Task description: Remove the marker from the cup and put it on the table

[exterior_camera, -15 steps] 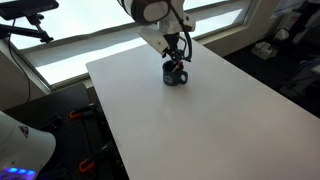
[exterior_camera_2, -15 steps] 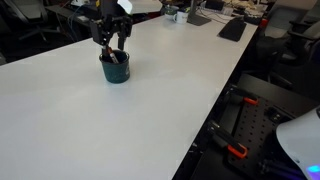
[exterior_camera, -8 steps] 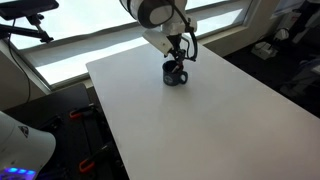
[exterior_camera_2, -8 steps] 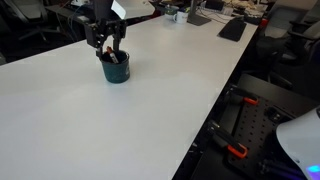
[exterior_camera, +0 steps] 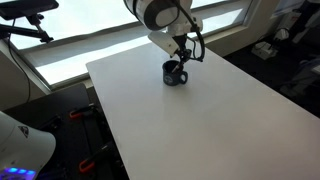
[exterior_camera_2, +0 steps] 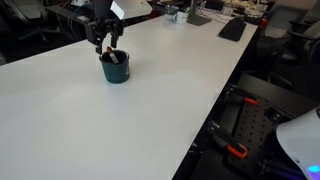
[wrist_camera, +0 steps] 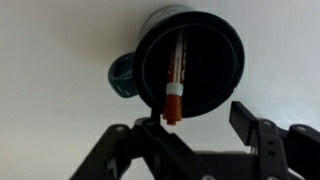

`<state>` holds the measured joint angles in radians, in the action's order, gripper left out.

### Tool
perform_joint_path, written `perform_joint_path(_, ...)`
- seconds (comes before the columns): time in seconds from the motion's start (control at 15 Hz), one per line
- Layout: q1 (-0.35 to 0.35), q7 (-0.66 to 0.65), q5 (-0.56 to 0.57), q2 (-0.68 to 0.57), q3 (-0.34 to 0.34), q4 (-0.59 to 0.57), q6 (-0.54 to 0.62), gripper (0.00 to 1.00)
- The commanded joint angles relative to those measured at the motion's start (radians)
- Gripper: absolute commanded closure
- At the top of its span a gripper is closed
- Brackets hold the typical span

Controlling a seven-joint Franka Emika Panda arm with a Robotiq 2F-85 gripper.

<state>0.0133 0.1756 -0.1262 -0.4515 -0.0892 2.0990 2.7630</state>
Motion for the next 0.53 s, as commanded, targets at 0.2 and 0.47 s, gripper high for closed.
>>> perform_joint_path(0.2,0.005,-0.06,0.033,0.014,0.018,0.007,-0.017,0.34)
perform_joint_path(0.47,0.011,-0.097,0.044,0.016,0.027,0.019,-0.032,0.31)
